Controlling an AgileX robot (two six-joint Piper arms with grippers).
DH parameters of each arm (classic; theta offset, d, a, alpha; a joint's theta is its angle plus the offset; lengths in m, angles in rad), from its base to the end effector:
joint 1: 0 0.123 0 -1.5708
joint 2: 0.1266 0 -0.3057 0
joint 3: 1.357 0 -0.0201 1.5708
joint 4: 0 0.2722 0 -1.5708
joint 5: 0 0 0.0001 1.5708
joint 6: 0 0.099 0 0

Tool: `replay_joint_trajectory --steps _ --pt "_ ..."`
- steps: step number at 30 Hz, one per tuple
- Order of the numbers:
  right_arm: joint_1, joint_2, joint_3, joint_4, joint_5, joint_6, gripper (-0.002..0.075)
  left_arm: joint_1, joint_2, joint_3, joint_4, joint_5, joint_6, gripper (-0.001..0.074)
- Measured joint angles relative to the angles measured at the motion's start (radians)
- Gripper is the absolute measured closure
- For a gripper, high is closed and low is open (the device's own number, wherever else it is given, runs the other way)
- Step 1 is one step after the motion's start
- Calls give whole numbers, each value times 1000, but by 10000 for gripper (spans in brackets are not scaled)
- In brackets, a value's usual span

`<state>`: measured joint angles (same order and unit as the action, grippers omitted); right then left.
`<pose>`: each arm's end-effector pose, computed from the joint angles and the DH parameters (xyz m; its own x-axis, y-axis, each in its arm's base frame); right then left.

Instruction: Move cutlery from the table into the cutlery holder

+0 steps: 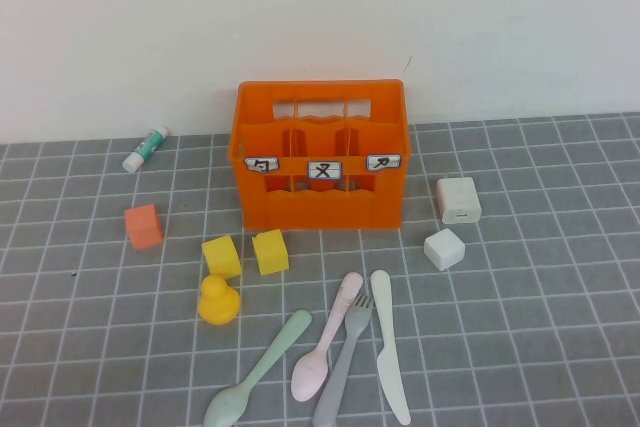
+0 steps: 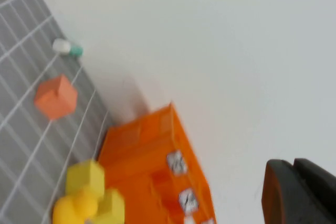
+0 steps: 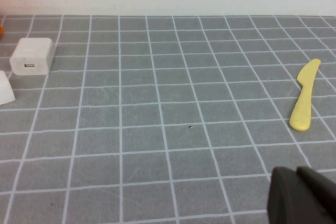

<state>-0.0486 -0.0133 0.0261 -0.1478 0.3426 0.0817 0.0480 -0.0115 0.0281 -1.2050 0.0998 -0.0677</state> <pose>0.0613 -0.0079 0.1719 -0.2665 -0.0446 -0.9628 0.0810 0.9944 -0.0685 0.0653 -0.0062 0.2008 -0.0328 -0.9539 -0.2982 0.0465 0.2966 -0.9539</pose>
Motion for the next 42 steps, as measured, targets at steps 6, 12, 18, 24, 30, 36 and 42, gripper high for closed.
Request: replay_joint_trajectory --steps 6,12,18,24,30,36,42 --pt "0 0 0 0 0 0 729 0 0 0 -102 -83 120 736" --pt "0 0 0 0 0 0 729 0 0 -46 -86 36 389 736" --pt "0 0 0 0 0 0 729 -3 231 -329 234 352 610 736" --pt "0 0 0 0 0 0 729 -36 555 -600 607 663 612 736" --pt "0 0 0 0 0 0 729 -115 864 -817 799 786 610 736" --pt "0 0 0 0 0 0 729 -337 1112 -926 973 792 508 708" --pt "0 0 0 0 0 0 729 -530 1319 -991 1063 792 365 461"
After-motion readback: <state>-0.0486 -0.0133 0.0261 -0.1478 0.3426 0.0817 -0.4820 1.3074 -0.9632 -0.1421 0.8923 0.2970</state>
